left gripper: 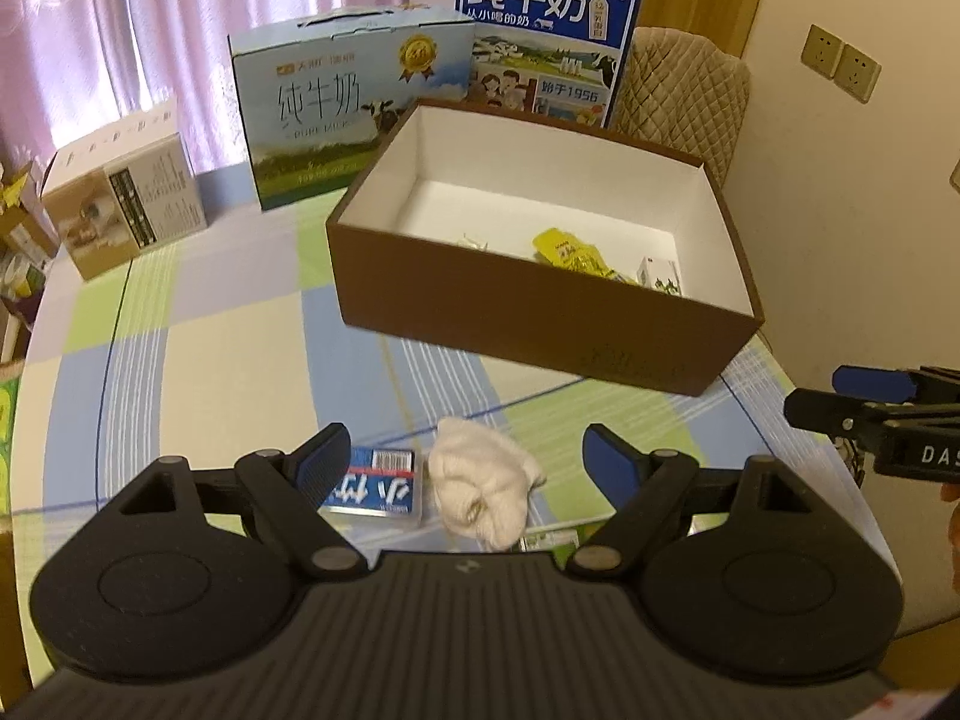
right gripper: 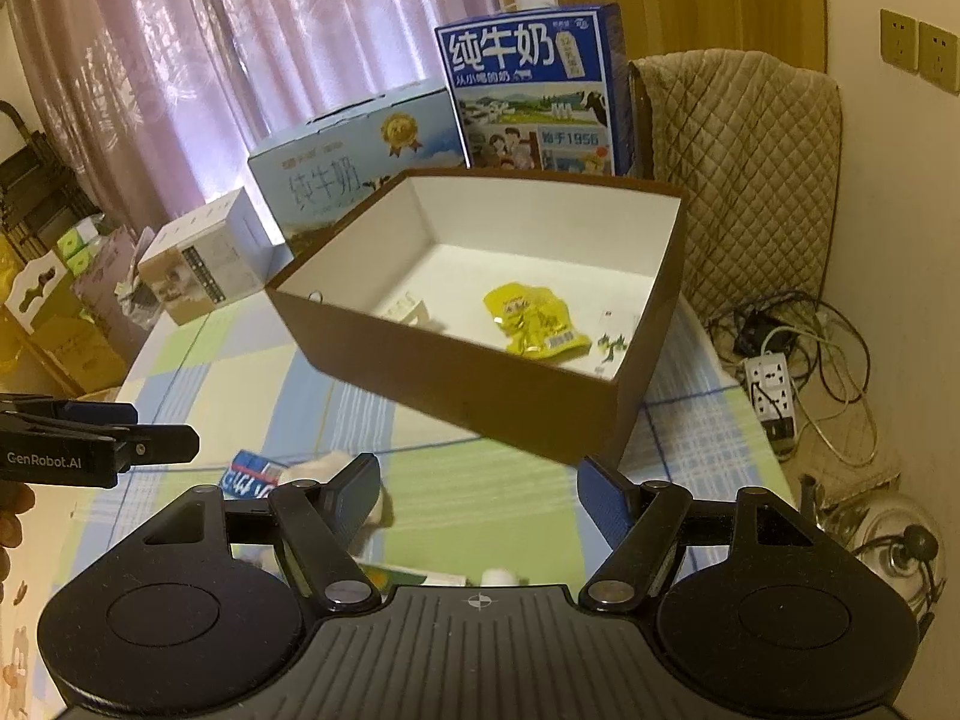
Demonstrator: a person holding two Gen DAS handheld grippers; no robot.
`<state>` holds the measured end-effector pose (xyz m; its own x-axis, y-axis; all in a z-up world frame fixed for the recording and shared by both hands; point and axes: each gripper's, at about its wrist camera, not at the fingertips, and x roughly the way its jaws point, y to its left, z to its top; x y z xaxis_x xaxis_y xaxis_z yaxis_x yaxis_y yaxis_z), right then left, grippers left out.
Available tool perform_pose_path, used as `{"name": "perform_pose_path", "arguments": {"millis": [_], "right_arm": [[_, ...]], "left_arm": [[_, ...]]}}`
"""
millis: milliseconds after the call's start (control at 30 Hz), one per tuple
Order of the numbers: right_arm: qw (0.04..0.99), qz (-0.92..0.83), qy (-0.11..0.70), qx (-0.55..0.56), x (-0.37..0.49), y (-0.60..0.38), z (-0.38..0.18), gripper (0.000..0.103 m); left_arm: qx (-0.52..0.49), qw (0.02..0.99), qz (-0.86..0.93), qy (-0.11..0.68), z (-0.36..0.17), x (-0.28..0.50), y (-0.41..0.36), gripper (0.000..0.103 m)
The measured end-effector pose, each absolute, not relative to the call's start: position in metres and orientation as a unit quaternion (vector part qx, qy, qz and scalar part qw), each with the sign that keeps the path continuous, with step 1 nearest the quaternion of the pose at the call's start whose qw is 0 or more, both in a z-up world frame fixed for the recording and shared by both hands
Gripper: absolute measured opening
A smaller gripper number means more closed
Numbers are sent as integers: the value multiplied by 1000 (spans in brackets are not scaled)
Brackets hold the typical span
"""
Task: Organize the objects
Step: 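Move both tools back over the remaining items on the table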
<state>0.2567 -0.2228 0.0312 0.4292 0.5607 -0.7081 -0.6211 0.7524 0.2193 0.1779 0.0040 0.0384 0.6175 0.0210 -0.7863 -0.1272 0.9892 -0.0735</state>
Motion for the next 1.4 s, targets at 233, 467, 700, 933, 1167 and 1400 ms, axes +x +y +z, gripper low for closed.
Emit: {"name": "perform_pose_path", "arguments": {"millis": [233,467,700,933,1167,1400], "right_arm": [[839,347,417,-41,241,-225,21,70],[828,350,434,-51,225,-226,5,70],[820,339,456,-65,213,-227,-17,70],[820,321,468,-81,214,-225,-32,68],[821,309,474,-77,225,-226,-45,48],[816,312,481,-76,234,-221,-59,41]], "left_arm": [[-63,895,39,440,33,161,4,82],[-67,888,52,453,23,145,13,82],[-72,878,66,469,9,128,28,82],[-77,870,81,481,-6,120,41,82],[-78,869,86,481,-16,118,46,82],[-83,864,95,488,-32,118,52,82]]}}
